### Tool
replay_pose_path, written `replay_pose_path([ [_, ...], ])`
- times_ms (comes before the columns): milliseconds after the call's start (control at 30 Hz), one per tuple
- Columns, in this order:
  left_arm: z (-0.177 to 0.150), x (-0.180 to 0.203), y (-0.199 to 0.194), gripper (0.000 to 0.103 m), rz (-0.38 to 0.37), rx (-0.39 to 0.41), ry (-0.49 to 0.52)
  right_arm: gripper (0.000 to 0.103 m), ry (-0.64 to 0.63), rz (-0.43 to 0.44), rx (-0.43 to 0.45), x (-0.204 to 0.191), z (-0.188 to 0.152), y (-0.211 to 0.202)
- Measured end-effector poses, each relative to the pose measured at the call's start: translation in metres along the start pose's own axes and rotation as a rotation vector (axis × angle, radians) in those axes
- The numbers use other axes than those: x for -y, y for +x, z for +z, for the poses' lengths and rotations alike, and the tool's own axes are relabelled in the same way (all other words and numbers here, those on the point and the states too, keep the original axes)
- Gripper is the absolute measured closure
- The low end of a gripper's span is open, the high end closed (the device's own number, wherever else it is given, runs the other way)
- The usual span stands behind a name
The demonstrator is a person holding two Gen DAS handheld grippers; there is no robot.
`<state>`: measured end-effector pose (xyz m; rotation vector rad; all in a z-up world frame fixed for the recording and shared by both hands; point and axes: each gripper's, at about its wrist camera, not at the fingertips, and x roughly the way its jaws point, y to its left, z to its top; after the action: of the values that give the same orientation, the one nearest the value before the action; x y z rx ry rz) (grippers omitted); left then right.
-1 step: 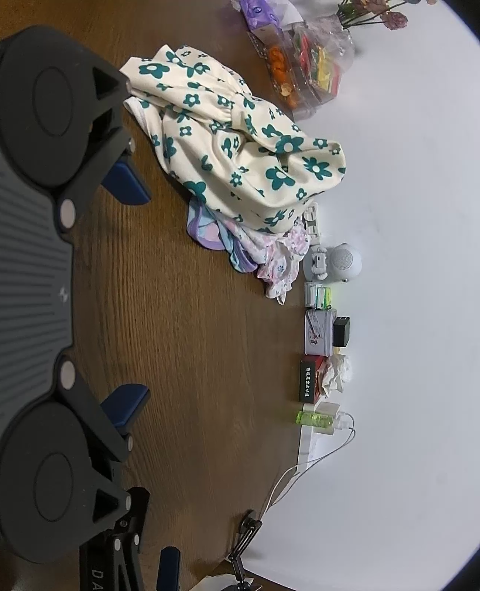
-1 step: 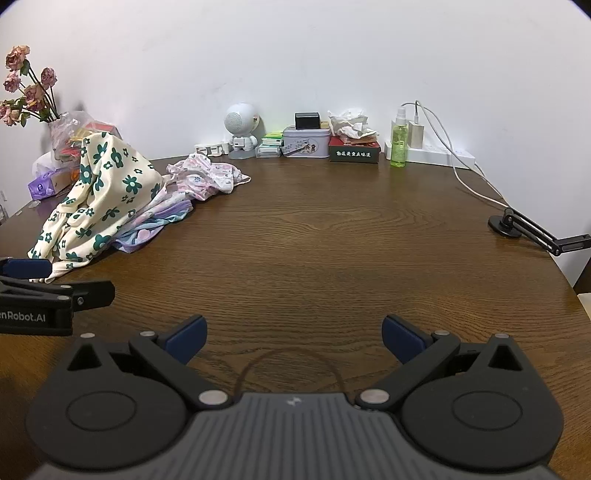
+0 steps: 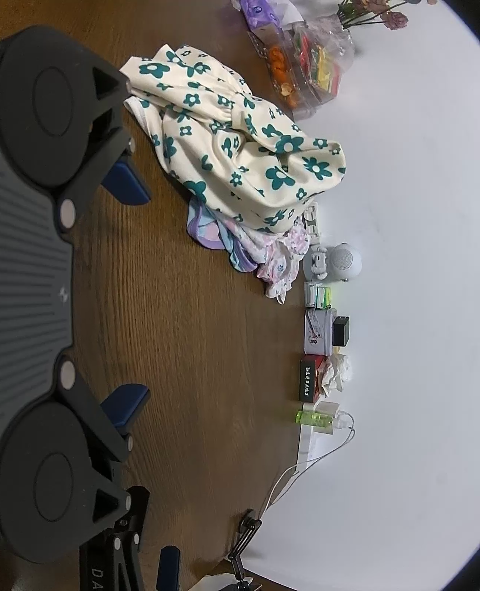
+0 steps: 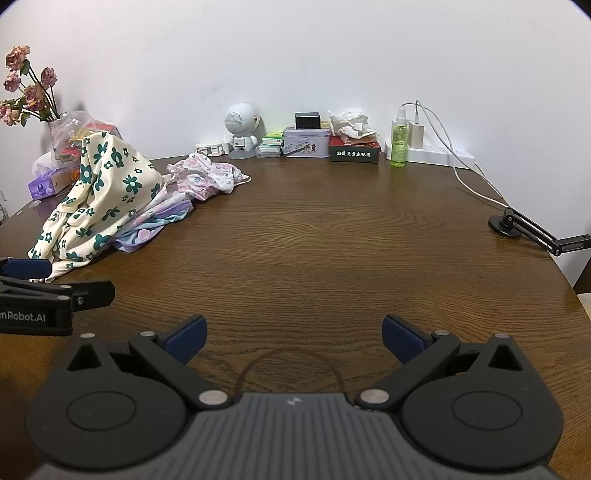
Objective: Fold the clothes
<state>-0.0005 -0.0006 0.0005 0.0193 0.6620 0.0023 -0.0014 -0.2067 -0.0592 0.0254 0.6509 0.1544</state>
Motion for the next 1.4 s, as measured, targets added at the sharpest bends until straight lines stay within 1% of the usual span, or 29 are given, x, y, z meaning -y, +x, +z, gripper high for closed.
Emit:
replay_pose_path([
  [67,0.0,0.002,-0.001,0.0,-0.003,0.004,0.002,0.0,0.0,-0.001,-0.002,0.0,0.0,0.0],
  [133,0.0,-0.004,0.002,0.0,-0.025,0.0,-0.027,0.0,0.0,-0.002,-0.003,0.001,0.001,-0.001],
  [233,-0.002,0.0,-0.003,0.001,-0.001,0.011,-0.007,0.0,0.004,-0.003,-0.003,-0.002,0.0,-0.002],
  [1400,-0.006,-0.001,-0.015,0.002,0.006,0.008,-0.029,0.0,0.018,0.009,0.018,-0.001,-0.004,-0.016],
])
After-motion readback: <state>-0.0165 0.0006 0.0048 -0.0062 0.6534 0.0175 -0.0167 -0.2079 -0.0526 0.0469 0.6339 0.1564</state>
